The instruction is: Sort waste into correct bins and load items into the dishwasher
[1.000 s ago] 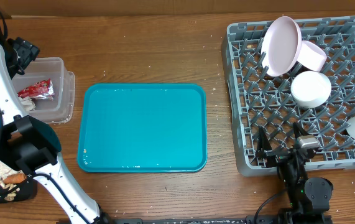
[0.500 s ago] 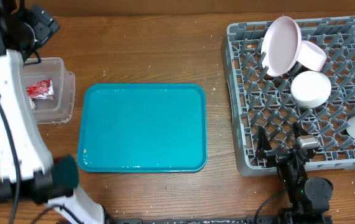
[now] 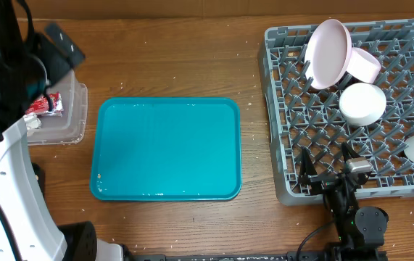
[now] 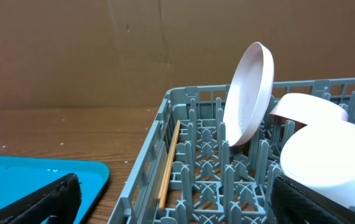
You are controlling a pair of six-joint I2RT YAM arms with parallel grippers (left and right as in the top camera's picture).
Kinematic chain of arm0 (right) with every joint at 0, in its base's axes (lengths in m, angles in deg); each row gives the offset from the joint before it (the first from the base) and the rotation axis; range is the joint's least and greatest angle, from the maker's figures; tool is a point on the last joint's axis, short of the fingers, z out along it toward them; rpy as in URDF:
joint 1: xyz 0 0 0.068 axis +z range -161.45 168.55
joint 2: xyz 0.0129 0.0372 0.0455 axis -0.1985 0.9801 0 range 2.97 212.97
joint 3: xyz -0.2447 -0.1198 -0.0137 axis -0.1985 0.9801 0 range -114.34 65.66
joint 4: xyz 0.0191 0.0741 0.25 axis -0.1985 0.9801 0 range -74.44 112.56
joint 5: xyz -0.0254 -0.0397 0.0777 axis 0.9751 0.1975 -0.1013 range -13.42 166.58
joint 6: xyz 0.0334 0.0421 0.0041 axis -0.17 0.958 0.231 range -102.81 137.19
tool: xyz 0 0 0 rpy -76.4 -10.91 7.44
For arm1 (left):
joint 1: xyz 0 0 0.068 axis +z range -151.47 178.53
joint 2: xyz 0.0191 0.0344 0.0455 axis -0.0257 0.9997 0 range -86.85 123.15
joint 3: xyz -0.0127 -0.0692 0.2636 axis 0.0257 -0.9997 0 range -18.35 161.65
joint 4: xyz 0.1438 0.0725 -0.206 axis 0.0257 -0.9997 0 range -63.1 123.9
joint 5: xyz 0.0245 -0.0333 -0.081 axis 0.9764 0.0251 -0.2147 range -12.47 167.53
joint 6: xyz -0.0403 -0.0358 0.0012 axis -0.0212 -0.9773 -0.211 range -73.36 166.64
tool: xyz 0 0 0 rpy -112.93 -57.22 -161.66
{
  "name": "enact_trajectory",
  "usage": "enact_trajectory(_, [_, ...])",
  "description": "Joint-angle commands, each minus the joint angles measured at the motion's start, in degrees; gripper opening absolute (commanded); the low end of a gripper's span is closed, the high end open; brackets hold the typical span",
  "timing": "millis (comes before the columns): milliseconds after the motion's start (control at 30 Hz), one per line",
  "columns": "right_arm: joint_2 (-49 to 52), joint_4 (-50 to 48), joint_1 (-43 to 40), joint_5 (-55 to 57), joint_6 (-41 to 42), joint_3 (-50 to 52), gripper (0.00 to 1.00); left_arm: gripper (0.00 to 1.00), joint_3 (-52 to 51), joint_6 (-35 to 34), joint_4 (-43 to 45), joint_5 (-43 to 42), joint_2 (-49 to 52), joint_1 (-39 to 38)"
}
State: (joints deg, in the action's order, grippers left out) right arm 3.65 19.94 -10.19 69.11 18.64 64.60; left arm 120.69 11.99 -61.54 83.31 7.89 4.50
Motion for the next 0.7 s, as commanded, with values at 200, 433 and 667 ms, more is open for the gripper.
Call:
enact_trajectory(200, [-0.5, -0.2, 0.3, 0.3, -0.4, 0.6, 1.00, 1.00, -19.6, 14.2, 4.5, -1.7, -8.3, -0.7])
enact_trajectory(433, [-0.5, -0.2, 0.3, 0.3, -0.4, 0.6, 1.00, 1.00, -50.8, 22.6, 28.5, -10.0, -21.7, -0.9])
enact_trajectory(667, [-0.5, -0.2, 0.3, 0.3, -0.4, 0.6, 1.00, 1.00, -84.5, 24.3, 58.7, -16.5, -33.8, -0.9])
